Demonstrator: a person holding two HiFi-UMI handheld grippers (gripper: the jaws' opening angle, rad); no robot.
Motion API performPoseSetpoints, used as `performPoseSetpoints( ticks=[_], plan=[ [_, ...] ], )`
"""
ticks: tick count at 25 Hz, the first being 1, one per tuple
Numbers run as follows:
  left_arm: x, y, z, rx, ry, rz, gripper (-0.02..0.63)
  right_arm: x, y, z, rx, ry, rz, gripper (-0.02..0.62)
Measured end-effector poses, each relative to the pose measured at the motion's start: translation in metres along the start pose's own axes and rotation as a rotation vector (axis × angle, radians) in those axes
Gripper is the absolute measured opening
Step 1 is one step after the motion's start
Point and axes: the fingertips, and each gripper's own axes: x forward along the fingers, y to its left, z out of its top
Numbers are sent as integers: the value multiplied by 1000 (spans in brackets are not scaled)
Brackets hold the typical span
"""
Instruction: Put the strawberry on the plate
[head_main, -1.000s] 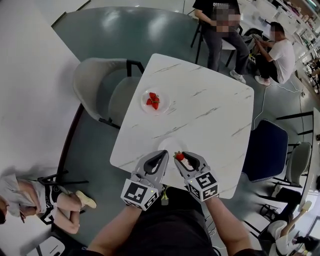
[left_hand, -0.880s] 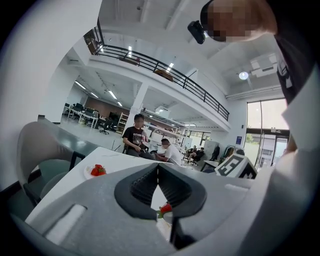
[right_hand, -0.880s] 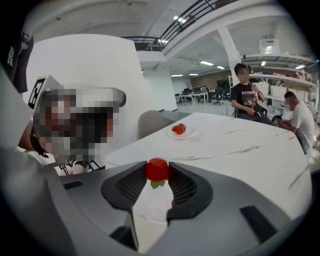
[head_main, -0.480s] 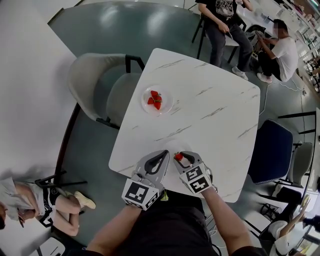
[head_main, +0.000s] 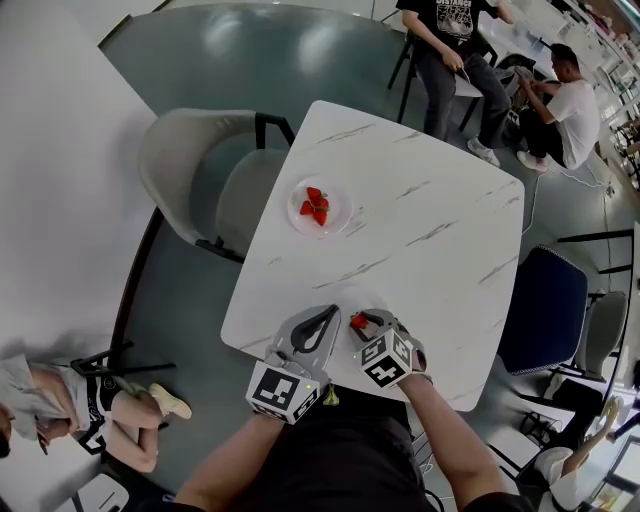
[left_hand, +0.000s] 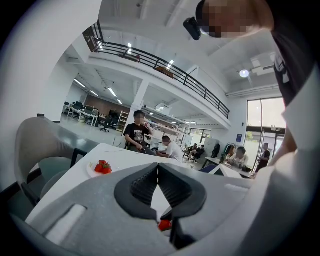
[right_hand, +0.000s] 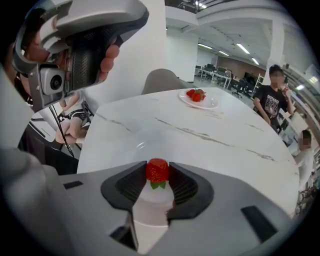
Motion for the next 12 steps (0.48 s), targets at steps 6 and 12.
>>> performPoseSetpoints(
  ticks=[6, 12],
  plan=[
    [-6, 0, 3, -4, 15, 10, 11, -4, 1, 1, -2, 21, 26, 194],
    [-15, -11, 15, -3, 37, -4, 10, -42, 3, 16, 39, -14, 27, 204]
  ],
)
